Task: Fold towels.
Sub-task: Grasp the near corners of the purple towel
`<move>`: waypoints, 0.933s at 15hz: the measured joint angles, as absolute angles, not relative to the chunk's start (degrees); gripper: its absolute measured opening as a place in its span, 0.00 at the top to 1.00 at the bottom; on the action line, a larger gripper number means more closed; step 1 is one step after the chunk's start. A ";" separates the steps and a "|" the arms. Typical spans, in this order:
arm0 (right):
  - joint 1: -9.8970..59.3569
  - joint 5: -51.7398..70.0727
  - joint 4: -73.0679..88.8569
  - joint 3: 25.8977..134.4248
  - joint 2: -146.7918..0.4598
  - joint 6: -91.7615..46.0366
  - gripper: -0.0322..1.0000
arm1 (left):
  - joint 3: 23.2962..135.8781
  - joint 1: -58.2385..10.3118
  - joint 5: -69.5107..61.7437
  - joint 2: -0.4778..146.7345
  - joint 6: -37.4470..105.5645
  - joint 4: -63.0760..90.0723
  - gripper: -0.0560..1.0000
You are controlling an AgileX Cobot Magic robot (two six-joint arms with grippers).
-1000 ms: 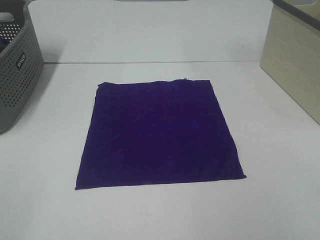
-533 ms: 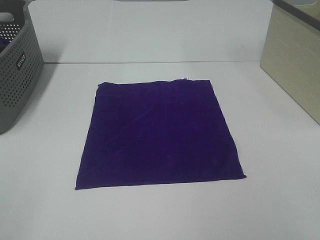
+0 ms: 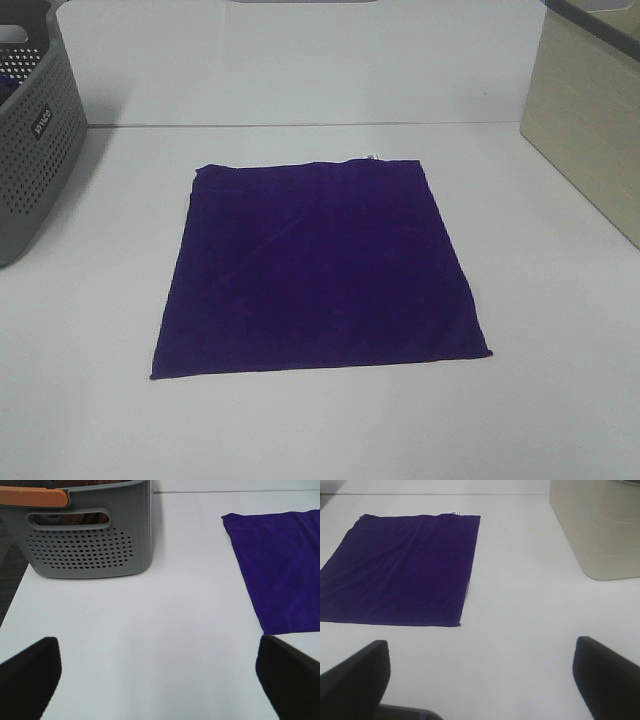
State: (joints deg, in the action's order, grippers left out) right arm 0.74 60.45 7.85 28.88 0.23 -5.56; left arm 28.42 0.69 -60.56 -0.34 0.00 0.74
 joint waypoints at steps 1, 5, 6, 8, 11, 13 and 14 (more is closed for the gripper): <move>0.74 60.45 7.85 28.88 0.23 -5.56 0.04 | 28.42 0.69 -60.56 -0.34 0.00 0.74 0.01; 0.74 60.45 7.85 28.88 0.23 -5.56 0.04 | 28.42 0.69 -60.56 -0.34 0.00 0.74 0.01; 0.74 60.45 7.85 28.88 0.23 -5.56 0.04 | 28.42 0.69 -60.56 -0.34 0.00 0.74 0.01; 0.74 60.45 7.85 28.88 0.23 -5.56 0.04 | 28.42 0.69 -60.56 -0.34 0.00 0.74 0.01; 0.74 60.45 7.85 28.88 0.23 -5.56 0.04 | 28.42 0.69 -60.56 -0.34 0.00 0.74 0.01; 0.74 60.45 7.85 28.88 0.23 -5.56 0.04 | 28.42 0.69 -60.56 -0.34 0.00 0.74 0.01; 0.74 60.45 7.85 28.88 0.23 -5.56 0.04 | 28.42 0.69 -60.56 -0.34 0.00 0.74 0.01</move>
State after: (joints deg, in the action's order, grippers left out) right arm 0.74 60.45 7.85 28.88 0.23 -5.56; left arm 28.42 0.69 -60.56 -0.34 0.00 0.74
